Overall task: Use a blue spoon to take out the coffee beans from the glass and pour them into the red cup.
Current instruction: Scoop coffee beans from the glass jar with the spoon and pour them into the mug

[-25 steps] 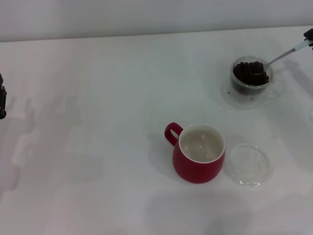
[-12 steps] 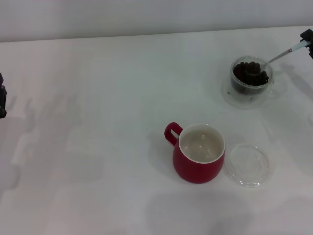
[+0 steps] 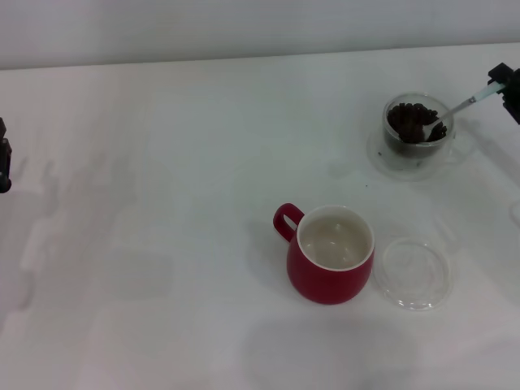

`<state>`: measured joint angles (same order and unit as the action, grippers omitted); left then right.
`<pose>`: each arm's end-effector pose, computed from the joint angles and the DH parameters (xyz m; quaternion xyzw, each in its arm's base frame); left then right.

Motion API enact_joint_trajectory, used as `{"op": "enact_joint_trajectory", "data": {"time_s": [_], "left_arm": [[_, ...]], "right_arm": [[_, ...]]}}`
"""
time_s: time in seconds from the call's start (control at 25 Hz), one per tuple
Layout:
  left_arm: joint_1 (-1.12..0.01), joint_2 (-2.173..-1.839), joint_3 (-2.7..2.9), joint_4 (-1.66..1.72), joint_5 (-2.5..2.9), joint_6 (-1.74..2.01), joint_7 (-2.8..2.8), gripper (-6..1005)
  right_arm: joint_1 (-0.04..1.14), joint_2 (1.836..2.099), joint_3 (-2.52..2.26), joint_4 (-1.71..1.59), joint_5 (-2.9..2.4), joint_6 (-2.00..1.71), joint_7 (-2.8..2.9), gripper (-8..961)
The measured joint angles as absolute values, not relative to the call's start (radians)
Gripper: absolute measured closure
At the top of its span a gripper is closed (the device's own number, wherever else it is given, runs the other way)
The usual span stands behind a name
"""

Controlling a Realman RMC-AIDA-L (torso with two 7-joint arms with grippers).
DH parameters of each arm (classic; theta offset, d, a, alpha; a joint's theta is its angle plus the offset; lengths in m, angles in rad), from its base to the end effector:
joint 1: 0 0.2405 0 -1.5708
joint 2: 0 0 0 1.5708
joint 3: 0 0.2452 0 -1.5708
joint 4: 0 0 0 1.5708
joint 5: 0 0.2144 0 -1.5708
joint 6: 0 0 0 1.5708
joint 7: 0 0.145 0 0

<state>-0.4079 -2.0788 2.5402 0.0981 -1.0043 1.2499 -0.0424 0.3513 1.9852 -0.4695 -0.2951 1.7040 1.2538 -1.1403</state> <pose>-0.3312 0.3084 -0.0151 -0.7291 -0.1686 -0.2557 0.6120 0.3712 0.3106 0.0633 -0.4878 0.6507 0.5254 0.2502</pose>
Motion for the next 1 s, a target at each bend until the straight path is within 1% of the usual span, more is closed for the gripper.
{"op": "enact_joint_trajectory", "data": {"time_s": [0.6,1.0], "left_arm": [[-0.417,-2.078,2.54,0.098,-1.005,1.225,-0.041,620],[-0.425,-2.079,2.54,0.098,-1.005,1.203,-0.04,622]], "right_arm": [[0.326,1.989,-0.559,-0.298,1.701,1.37,-1.152,771],[0.318,1.999,-0.592,-0.299,1.692,1.426,-1.155,769]]}}
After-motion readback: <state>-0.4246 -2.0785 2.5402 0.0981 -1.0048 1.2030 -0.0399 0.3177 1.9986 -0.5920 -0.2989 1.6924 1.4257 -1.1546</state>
